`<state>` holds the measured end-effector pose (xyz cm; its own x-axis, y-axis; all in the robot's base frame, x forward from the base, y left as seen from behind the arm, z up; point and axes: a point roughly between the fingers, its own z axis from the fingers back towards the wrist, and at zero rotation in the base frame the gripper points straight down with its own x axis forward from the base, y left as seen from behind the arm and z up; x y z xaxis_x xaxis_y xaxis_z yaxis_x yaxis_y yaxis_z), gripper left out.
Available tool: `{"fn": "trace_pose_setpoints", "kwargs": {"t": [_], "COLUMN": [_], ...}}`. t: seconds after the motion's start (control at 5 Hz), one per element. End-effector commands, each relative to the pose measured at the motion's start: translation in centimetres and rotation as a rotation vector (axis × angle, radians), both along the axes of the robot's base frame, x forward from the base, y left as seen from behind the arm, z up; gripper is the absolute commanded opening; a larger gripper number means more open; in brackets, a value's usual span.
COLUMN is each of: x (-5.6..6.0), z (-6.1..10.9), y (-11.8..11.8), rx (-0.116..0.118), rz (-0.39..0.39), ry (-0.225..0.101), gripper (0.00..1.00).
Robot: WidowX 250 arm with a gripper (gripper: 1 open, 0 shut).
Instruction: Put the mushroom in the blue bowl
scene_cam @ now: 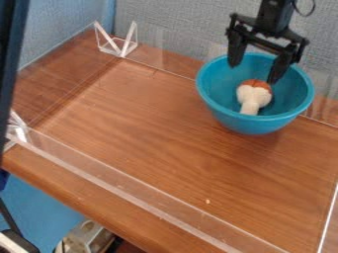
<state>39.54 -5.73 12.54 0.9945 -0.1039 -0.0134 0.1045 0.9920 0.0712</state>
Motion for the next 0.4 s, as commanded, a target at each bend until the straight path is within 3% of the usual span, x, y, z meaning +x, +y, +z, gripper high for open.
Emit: {"fn": "trace_pose_setpoints", "kwargs": {"t": [0.0, 0.2], "x": [-0.72, -1.39], "z": [5.95, 6.46], "y": [-0.45, -0.20], "rx": [-0.013, -0.012], "rz": [0.027, 0.074], "ry": [-0.141, -0.140], "gripper": [1.00, 1.00]}}
